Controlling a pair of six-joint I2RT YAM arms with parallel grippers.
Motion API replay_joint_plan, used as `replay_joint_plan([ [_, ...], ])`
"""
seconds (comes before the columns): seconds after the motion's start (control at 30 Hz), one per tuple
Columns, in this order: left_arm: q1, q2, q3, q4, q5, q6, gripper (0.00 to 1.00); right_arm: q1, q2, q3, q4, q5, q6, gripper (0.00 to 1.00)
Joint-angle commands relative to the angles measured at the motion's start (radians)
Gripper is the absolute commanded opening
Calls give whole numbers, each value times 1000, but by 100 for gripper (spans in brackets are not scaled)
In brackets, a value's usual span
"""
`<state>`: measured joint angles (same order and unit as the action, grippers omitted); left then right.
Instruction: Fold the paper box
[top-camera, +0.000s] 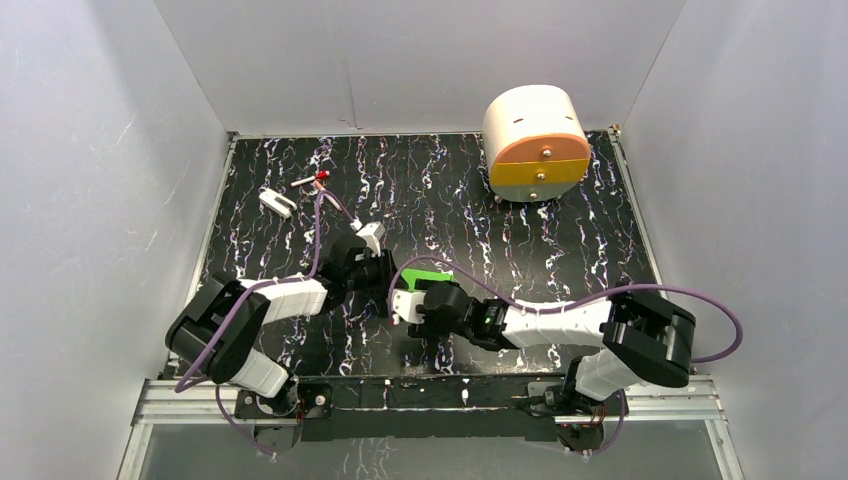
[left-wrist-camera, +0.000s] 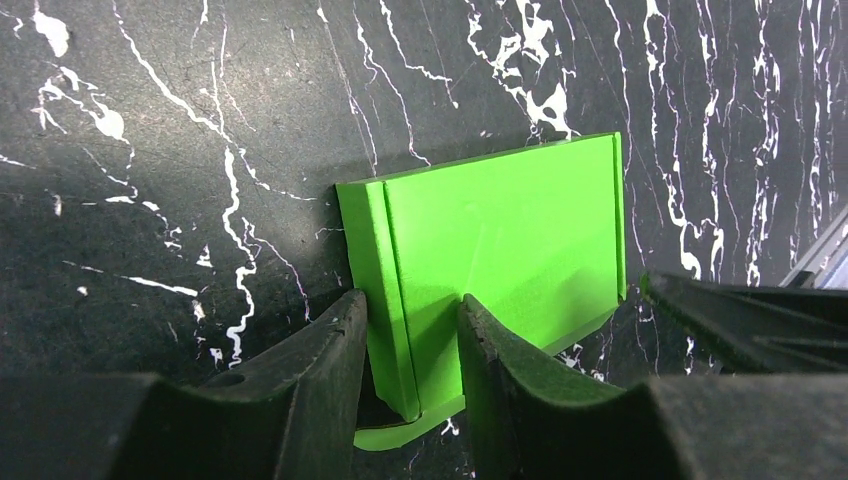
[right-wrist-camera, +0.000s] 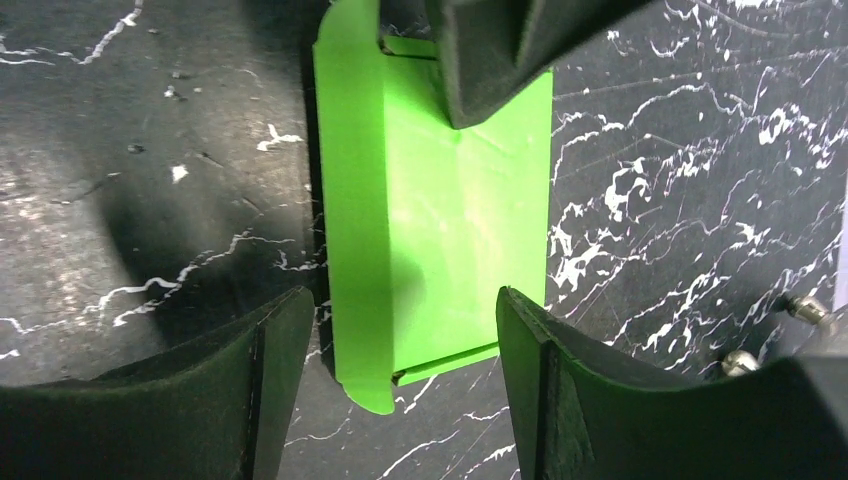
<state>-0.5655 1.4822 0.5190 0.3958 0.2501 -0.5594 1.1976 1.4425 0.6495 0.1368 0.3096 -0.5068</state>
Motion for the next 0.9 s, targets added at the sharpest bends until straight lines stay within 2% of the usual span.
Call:
replay_joint_plan([
  [0.0,19,42,12,-74,36,19,36,55,16,-9,79,62,-61,77],
  [0.23,23,64,11,-67,53,22,36,120,140,11,125,207,-103,76],
  [0.47,25,60,13,-74,59,27,36,169,284,27,215,422,-194,71],
  [0.57,26,59,12,-74,60,28,36,194,325,16,295,528,-250,66],
  [0.67,26,61,16,-74,67,27,36,207,346,18,354,587,-285,54],
  [0.77,26,64,23,-77,75,26,36,218,351,6,428,625,-327,43],
  [0.87,26,57,29,-84,79,23,36,220,329,-18,506,630,-366,37],
])
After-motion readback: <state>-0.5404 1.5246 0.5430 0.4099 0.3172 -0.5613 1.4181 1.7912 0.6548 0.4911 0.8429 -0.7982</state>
